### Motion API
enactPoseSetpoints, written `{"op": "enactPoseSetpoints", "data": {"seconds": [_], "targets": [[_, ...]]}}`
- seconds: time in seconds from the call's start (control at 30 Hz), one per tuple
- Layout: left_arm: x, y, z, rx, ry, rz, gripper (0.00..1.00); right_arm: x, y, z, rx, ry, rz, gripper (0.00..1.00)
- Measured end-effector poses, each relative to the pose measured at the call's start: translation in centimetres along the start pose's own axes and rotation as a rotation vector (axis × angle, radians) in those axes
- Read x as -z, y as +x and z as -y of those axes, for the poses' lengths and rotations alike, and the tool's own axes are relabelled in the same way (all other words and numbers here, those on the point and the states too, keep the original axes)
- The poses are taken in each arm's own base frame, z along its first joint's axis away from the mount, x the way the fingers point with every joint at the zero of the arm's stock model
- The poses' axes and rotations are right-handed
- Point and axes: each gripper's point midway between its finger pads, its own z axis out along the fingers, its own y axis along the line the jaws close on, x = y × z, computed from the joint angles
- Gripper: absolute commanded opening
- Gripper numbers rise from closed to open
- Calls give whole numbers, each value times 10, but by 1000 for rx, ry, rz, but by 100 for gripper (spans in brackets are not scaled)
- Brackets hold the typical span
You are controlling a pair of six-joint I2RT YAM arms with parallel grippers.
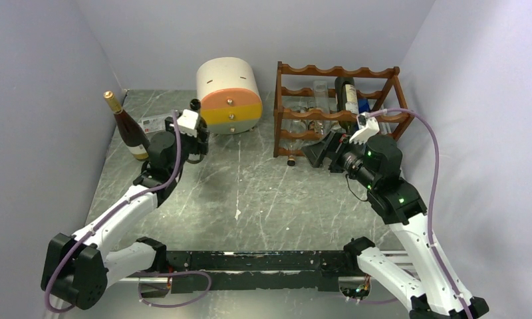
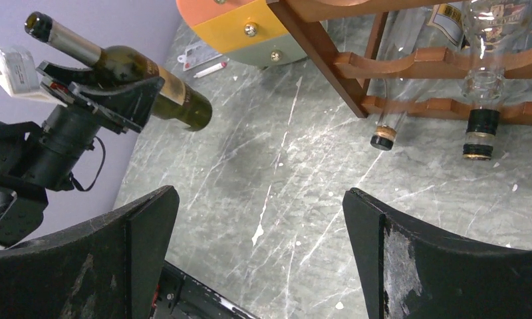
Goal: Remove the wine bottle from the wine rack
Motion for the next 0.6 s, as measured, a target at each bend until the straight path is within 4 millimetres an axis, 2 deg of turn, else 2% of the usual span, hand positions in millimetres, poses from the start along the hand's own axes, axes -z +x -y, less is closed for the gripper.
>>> {"op": "enactPoseSetpoints", "data": {"seconds": [0.2, 0.4, 0.6], "targets": [[-4, 3, -36, 79, -107, 11, 7, 1, 1, 0, 1, -3, 1, 100], [-5, 12, -59, 120, -173, 18, 7, 9, 0, 1, 9, -4, 27, 100], [-5, 23, -77, 137, -225, 18, 7, 10, 9, 9, 25, 11, 17, 100]]}}
